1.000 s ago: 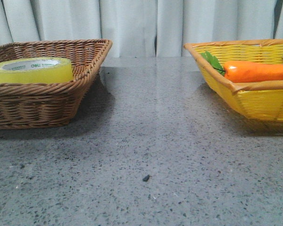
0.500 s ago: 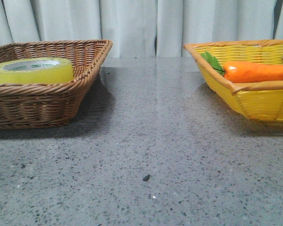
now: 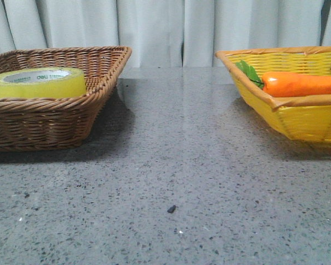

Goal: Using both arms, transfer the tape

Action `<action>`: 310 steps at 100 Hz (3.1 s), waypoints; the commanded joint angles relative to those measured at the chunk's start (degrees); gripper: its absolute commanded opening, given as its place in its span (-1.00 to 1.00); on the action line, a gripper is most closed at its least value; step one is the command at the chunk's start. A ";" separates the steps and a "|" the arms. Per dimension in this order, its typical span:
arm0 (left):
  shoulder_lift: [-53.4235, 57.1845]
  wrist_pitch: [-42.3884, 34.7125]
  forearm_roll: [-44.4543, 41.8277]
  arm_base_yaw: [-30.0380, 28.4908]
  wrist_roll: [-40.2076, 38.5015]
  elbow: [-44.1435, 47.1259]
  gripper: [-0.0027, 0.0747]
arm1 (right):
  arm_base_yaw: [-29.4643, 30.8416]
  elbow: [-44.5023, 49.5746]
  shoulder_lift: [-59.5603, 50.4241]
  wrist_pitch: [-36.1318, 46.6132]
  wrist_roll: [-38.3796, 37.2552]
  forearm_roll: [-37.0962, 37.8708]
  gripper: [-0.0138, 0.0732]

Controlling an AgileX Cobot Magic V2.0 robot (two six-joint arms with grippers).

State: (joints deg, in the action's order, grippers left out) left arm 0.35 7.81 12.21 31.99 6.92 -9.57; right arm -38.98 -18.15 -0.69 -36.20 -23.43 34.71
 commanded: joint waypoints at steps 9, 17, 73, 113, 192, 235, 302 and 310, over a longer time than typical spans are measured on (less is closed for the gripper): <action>0.84 -4.69 0.69 -0.01 0.07 0.37 -0.99 | 0.31 -1.39 -0.74 4.25 -0.20 2.43 -0.85; 0.84 -4.69 0.69 -0.01 0.07 1.21 -0.98 | 0.31 -1.39 -0.74 4.25 -0.20 2.43 -0.85; 0.84 -12.18 0.17 -12.32 0.07 10.27 -0.99 | 0.31 -1.39 -0.74 4.25 -0.20 2.43 -0.85; 1.74 -2.67 -6.87 -32.73 -2.80 10.27 -0.99 | 0.31 -1.39 -0.74 4.25 -0.20 2.43 -0.85; 1.74 7.85 -6.87 -33.83 -4.75 10.27 -0.99 | 0.31 -1.39 -0.74 4.25 -0.20 2.43 -0.85; 1.74 7.85 -6.87 -33.83 -4.75 10.27 -0.99 | 0.31 -1.39 -0.74 4.25 -0.20 2.43 -0.85; 1.74 7.85 -6.87 -33.83 -4.75 10.27 -0.99 | 22.68 1.00 -0.61 14.31 -0.20 2.77 -0.85; 1.74 7.85 -6.87 -33.83 -4.75 10.27 -0.99 | 27.40 2.54 -0.61 20.72 -0.20 1.02 -0.85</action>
State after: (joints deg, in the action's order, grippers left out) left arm 0.35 18.68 5.21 -1.83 2.72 0.20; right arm -15.88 -15.42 -0.69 -25.81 -23.47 35.03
